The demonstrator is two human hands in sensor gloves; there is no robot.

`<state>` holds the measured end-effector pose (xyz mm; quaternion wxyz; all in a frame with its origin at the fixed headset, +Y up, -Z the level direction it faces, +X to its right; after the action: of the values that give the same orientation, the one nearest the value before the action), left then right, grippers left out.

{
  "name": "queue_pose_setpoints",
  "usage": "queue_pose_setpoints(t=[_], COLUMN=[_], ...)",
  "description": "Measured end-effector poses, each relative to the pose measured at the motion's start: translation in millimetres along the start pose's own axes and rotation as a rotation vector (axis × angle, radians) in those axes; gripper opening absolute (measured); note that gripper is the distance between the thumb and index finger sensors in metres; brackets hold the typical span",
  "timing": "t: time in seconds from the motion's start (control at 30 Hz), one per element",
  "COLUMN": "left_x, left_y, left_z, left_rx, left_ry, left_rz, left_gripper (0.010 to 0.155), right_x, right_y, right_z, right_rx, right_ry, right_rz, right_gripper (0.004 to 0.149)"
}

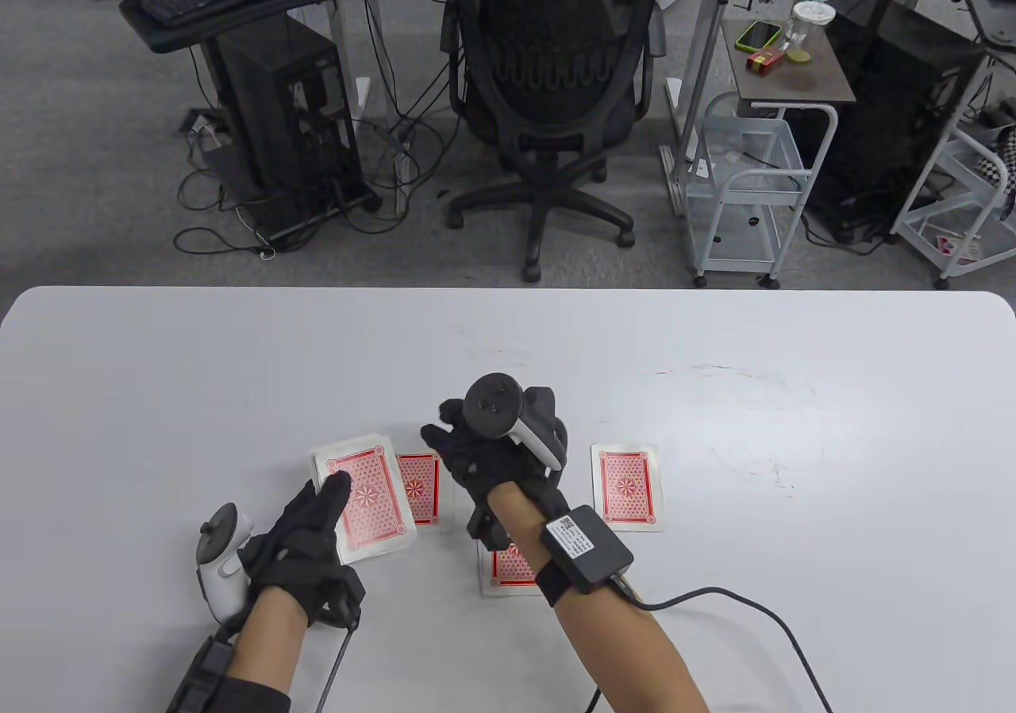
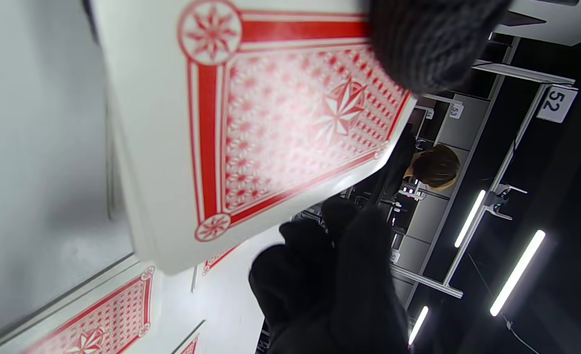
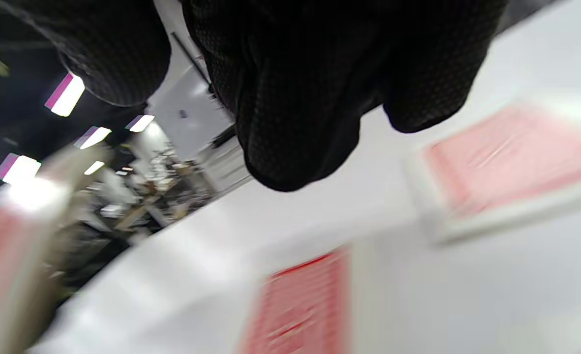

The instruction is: Four-player card dealing with fan arrangement

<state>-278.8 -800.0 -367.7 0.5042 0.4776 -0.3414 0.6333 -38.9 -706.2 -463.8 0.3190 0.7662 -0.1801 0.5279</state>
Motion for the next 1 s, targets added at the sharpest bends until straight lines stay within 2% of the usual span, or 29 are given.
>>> queue_pose_setpoints(t=[0.07, 0.13, 0.17, 0.23, 0.33, 0.47, 0.53, 0.63, 0.7, 0.8, 0.87, 1.0], left_x=[2, 4, 5, 8, 9, 9, 9, 10, 10, 9, 8, 6], left_y=[-3, -5, -5, -8, -10, -16, -19, -19, -18, -17, -17, -18], left_z=[-1, -2, -2, -3, -3, -4, -6, -5, -6, -6, -5, -4], left_rx=[0.005, 0.007, 0.017, 0.020, 0.002, 0.049, 0.044, 0.053, 0.051, 0.051, 0.050, 0.032], left_ry=[-0.016, -0.021, -0.025, -0.015, -0.021, -0.014, -0.025, -0.025, -0.022, -0.017, -0.010, 0.004], left_rz=[0.012, 0.014, 0.011, 0.029, 0.039, 0.102, 0.115, 0.115, 0.109, 0.106, 0.108, 0.111], left_gripper=[0.051, 0.051, 0.051, 0.051, 0.051, 0.051, 0.051, 0.051, 0.051, 0.051, 0.051, 0.051], right_x=[8, 14, 18, 23, 29, 30, 34, 41, 49, 61, 71, 81], right_y=[18, 30, 33, 30, 22, 14, 6, -18, -44, -81, -107, -119], right_z=[-10, -14, -14, -12, -7, 9, 18, 37, 58, 91, 119, 161], right_rx=[-0.134, -0.170, -0.157, -0.110, -0.136, -0.312, -0.376, -0.364, -0.324, -0.197, -0.016, 0.205], right_ry=[-0.038, -0.044, -0.025, -0.017, 0.001, 0.009, 0.016, 0.038, 0.083, 0.187, 0.287, 0.472], right_rz=[-0.119, -0.175, -0.165, -0.048, 0.020, -0.031, -0.028, 0.005, 0.052, 0.129, 0.188, 0.174], right_gripper=[0.073, 0.078, 0.078, 0.068, 0.064, 0.061, 0.061, 0.064, 0.067, 0.069, 0.070, 0.073])
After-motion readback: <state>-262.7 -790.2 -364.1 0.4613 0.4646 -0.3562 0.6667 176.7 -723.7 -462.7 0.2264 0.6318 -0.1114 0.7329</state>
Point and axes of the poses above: the tracker on the back of each hand, its own z axis roughly to the little-finger side, its own x axis roughly from the fingertips to the wrist, y = z × x, the point moved 3 cm from there along -x, roughly from the wrist to the fingertips
